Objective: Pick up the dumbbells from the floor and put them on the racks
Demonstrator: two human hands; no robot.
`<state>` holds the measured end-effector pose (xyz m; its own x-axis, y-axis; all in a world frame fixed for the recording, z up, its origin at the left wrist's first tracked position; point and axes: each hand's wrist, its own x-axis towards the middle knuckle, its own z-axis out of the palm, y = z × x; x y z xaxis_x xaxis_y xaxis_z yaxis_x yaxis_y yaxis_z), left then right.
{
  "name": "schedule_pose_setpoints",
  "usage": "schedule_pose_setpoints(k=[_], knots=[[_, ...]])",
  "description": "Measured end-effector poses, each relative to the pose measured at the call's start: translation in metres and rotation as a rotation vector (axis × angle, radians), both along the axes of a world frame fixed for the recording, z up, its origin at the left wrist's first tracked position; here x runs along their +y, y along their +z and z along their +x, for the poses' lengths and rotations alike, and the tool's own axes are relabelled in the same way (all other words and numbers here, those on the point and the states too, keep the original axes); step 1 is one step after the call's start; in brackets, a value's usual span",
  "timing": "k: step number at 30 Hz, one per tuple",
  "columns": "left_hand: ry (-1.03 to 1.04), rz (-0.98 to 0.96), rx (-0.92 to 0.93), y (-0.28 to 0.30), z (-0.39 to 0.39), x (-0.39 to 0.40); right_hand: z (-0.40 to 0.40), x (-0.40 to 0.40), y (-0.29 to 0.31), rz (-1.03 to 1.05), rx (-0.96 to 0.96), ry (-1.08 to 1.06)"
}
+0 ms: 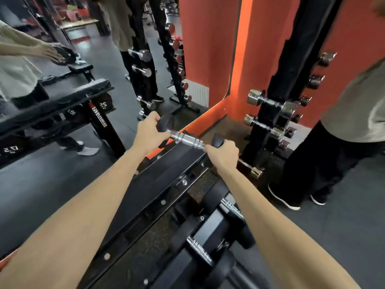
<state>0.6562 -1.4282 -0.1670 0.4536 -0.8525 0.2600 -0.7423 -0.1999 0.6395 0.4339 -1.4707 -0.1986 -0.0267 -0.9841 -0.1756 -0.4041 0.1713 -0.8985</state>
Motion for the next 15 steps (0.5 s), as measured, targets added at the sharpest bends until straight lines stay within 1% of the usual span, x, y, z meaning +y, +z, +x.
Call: schedule_pose_setpoints(k=[3,8,11,15], knots=[[-0.054,0.046,0.034,-0.022,0.029,-0.029,0.033,-0.019,-0.021,0.066,0.031,-0.054],[-0.081,0.122,0.115,-0.057,0.07,-0.073,0.076,-0.044,-0.057,0.174,0.058,-0.096],[-0.135,0.164,0.13,-0.075,0.081,-0.095,0.09,-0.054,-0.076,0.239,0.107,-0.145],[-0.186,0.208,0.135,-0.1,0.083,-0.113,0.094,-0.063,-0.096,0.263,0.115,-0.22]])
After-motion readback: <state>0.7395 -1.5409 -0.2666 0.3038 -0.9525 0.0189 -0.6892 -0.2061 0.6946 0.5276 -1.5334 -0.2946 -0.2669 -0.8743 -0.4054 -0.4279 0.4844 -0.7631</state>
